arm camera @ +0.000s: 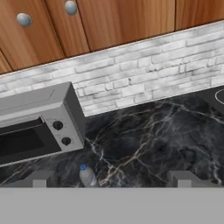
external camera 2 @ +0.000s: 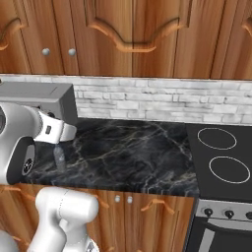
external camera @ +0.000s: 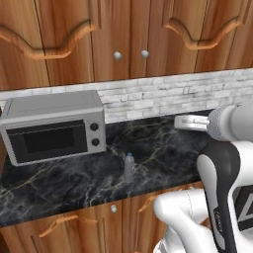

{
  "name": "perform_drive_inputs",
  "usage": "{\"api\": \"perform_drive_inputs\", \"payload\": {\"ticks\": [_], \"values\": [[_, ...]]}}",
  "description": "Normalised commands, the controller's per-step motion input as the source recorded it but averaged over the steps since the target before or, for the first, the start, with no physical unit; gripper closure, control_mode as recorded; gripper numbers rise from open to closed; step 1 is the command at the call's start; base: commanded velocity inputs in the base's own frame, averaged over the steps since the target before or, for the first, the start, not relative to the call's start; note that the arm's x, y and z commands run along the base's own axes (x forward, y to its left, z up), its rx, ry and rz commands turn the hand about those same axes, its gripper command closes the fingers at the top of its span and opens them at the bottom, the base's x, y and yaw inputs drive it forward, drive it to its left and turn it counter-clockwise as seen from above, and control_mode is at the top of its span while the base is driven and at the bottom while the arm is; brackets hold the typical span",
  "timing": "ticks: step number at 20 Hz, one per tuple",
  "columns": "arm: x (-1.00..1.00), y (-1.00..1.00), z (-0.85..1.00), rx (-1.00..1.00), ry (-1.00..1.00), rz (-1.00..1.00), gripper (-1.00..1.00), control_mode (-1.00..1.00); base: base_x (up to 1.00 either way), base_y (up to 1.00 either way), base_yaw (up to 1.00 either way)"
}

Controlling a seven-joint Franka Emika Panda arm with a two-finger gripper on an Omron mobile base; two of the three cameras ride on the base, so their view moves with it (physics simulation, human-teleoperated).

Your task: Take the bottled waters from the counter and place them in the freezer to freeze. Close the freezer door after placing the bottles.

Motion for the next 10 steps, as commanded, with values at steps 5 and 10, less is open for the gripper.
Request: {"api": "perform_drive_inputs", "payload": {"ticks": [5,10], "values": [[0.20,-0.39,0.00,0.02,0.00,0.01,-1.00,-1.00,0.04,0.00,0.01],[0.43,-0.86,-0.07,0.18,0.06,0.16,-1.00,-1.00,0.00,0.00,0.00]]}}
